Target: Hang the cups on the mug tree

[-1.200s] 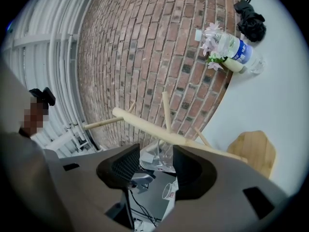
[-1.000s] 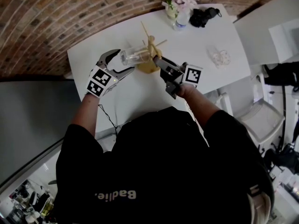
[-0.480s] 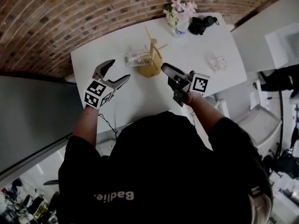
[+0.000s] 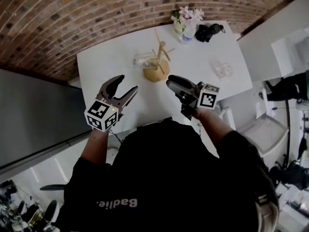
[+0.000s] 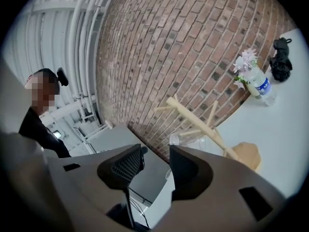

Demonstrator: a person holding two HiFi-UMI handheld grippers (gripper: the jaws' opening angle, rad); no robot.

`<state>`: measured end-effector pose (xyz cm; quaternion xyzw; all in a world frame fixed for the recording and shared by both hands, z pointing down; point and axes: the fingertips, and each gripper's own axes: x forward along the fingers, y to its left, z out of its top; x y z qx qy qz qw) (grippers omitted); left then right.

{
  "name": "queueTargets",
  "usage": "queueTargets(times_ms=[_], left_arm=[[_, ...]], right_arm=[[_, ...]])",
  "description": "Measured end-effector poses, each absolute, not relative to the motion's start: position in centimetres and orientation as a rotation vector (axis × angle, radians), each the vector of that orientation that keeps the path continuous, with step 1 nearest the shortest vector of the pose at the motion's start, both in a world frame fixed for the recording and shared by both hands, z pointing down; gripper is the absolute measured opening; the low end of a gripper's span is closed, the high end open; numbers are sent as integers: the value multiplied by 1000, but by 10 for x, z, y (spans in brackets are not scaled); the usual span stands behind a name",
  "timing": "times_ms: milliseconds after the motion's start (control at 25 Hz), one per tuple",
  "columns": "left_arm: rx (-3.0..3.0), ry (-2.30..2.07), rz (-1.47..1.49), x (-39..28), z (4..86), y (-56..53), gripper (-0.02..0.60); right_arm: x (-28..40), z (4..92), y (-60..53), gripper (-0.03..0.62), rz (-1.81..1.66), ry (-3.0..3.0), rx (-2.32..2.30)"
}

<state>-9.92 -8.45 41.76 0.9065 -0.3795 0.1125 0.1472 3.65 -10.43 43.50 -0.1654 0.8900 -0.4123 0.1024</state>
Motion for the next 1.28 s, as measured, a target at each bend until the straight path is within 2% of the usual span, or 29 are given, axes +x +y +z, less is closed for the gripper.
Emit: queueTargets(times_ms=[280,600,920,1080,1280], left_arm=[[2596,-1069,104,-72,380,-42,230],[2598,-1085,66,-62,369,-20,153],[2583,-1092,55,-54,369,-10,78],[2612,-1089,31,-51,367,-7,9],[2611,-1081,27,-47,364,-5,3]], right_arm=[[20,417,-72,185,-1075,2773,-434],[6,405,-49,149,-924,2903,-414],[-12,393,-30,69,-582,3144,-421],[-18,382,-23,41,-427,3214,-408],[-24,371,-16,35,-298,3230,-396]])
